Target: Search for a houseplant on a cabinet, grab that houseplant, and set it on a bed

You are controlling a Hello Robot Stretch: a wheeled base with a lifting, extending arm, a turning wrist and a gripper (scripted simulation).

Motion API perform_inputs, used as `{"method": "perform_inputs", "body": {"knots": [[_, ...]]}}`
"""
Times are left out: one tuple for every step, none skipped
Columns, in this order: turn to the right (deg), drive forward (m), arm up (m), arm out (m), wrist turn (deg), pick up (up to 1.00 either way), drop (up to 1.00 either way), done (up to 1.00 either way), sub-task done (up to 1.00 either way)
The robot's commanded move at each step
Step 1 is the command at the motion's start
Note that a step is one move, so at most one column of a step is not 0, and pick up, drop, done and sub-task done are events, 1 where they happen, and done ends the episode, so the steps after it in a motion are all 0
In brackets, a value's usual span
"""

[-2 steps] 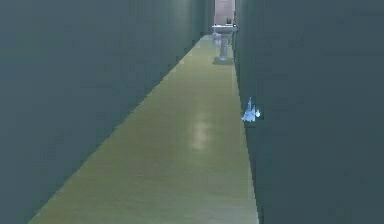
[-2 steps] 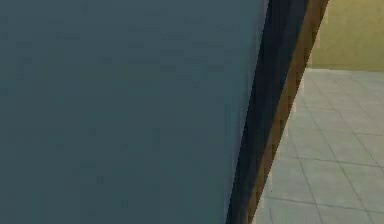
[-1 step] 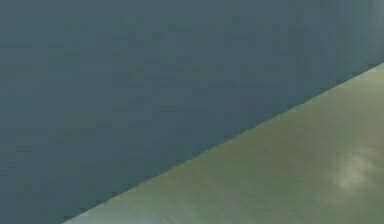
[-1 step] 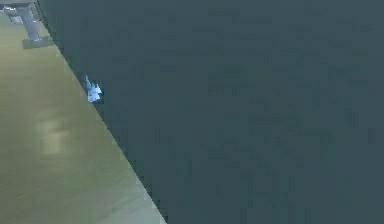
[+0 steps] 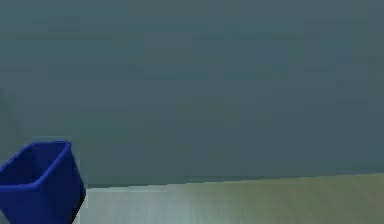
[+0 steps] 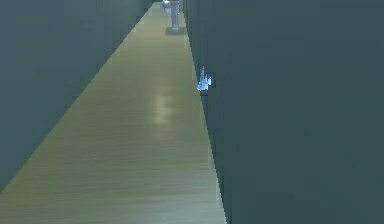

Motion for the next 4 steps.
{"method": "perform_inputs", "body": {"knots": [[0.0, 0.05, 0.00, 0.00, 0.0, 0.00, 0.00, 0.00, 0.00], [45.0, 0.00, 0.00, 0.00, 0.0, 0.00, 0.00, 0.00, 0.00], [33.0, 0.00, 0.00, 0.00, 0.0, 0.00, 0.00, 0.00, 0.00], [0.0, 1.00, 0.00, 0.00, 0.0, 0.00, 0.00, 0.00, 0.00]]}}
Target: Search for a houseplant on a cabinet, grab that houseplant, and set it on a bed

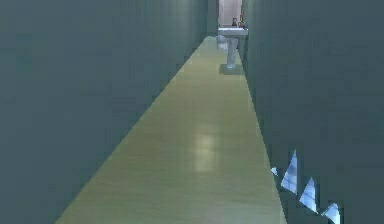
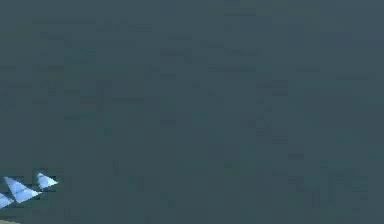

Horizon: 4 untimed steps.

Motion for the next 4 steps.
{"method": "perform_inputs", "body": {"knots": [[0.0, 1.00, 0.00, 0.00, 0.0, 0.00, 0.00, 0.00, 0.00], [0.0, 1.00, 0.00, 0.00, 0.0, 0.00, 0.00, 0.00, 0.00], [0.0, 1.00, 0.00, 0.00, 0.0, 0.00, 0.00, 0.00, 0.00], [0.0, 1.00, 0.00, 0.00, 0.0, 0.00, 0.00, 0.00, 0.00]]}}
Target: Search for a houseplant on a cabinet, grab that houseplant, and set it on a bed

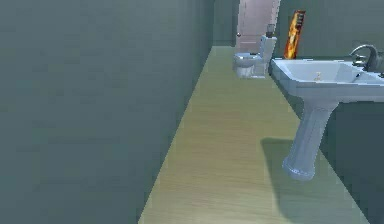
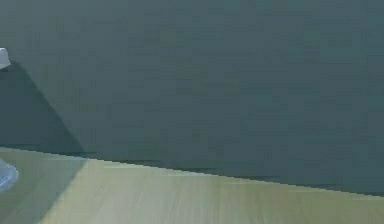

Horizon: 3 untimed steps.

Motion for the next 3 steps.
{"method": "perform_inputs", "body": {"knots": [[3.0, 0.00, 0.00, 0.00, 0.0, 0.00, 0.00, 0.00, 0.00], [0.0, 1.00, 0.00, 0.00, 0.0, 0.00, 0.00, 0.00, 0.00], [30.0, 0.00, 0.00, 0.00, 0.0, 0.00, 0.00, 0.00, 0.00]]}}
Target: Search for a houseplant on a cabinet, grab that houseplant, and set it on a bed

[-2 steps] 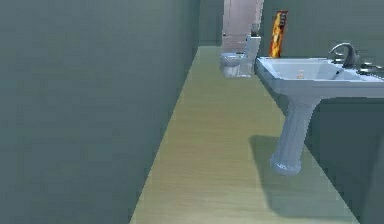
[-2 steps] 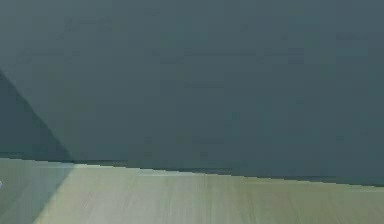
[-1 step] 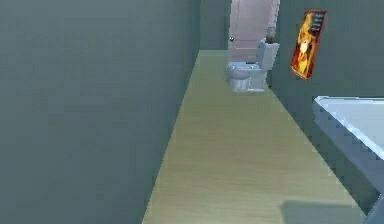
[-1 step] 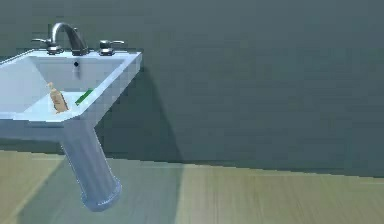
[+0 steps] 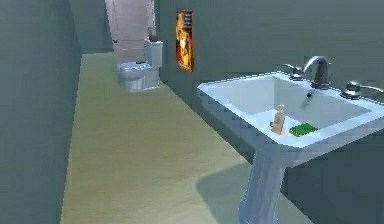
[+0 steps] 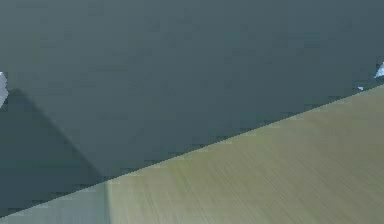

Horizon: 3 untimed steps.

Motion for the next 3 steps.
{"method": "perform_inputs", "body": {"knots": [[0.0, 0.05, 0.00, 0.00, 0.0, 0.00, 0.00, 0.00, 0.00], [-24.0, 0.00, 0.00, 0.00, 0.0, 0.00, 0.00, 0.00, 0.00], [0.0, 1.00, 0.00, 0.00, 0.0, 0.00, 0.00, 0.00, 0.00]]}}
